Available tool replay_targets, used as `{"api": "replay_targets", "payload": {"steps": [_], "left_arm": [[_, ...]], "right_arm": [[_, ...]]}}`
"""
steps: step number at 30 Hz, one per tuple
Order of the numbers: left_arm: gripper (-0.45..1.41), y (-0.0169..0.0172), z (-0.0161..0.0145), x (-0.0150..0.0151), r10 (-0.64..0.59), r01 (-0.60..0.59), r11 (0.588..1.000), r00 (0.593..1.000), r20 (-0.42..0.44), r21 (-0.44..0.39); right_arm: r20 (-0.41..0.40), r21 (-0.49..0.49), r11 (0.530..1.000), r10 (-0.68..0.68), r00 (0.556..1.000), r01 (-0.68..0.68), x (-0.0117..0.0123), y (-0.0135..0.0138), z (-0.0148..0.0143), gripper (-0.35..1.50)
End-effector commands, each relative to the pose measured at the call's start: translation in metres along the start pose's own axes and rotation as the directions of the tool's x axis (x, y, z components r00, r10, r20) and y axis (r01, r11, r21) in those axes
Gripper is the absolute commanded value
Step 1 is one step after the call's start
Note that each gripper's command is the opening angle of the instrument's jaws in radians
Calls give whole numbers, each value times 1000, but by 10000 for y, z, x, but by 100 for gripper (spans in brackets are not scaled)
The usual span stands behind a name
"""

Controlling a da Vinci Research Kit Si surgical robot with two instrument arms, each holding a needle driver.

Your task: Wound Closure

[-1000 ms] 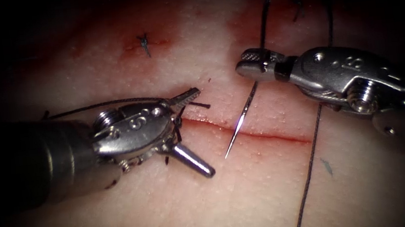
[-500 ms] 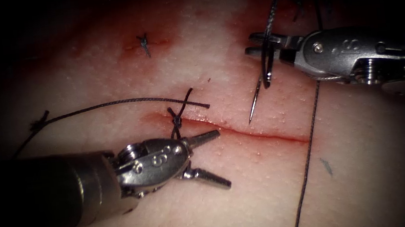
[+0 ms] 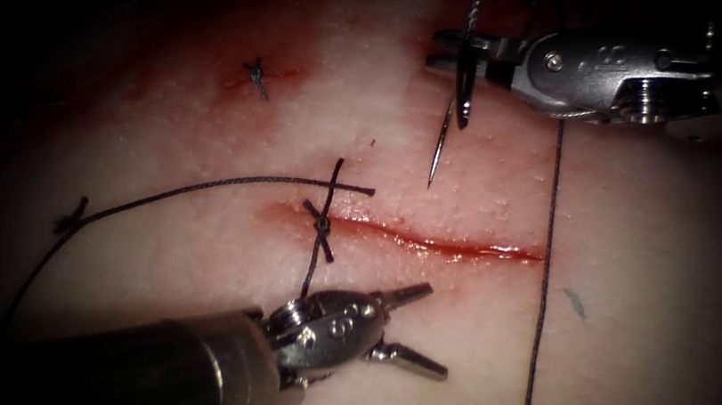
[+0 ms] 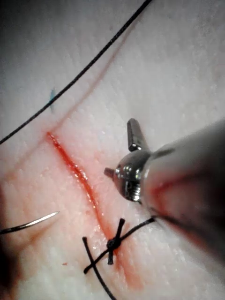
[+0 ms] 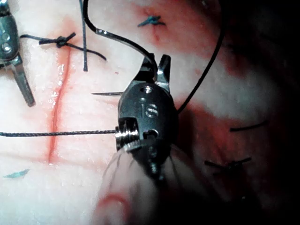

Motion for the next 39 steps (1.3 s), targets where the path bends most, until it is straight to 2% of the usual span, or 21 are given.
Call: {"api": "replay_targets", "payload": {"steps": [1,7,14,25,32,39], "left_arm": [[79,-2,9,-5,-10,10,1000,1000,7,3],[79,-2,4,-29,-52,52,999,998,47,2],[78,-10,5,-43,-55,55,998,997,59,4],[78,-3,-2,-33,-68,69,998,996,58,-6],[78,-4,-12,-25,-75,74,997,996,53,6],[78,-6,-13,-26,-75,74,997,996,52,11]], "right_arm": [[-12,-3,1000,-10,1000,10,-4,-5,10,-35],[-26,-21,996,-92,995,91,-9,-17,21,-35],[-24,-26,993,-118,993,117,-17,-18,25,-35],[-31,-37,983,-178,983,177,-23,-22,27,-35],[4,-4,976,-216,976,216,-38,-37,33,-35],[-2,-1,978,-209,978,209,-33,-32,26,-35]]}}
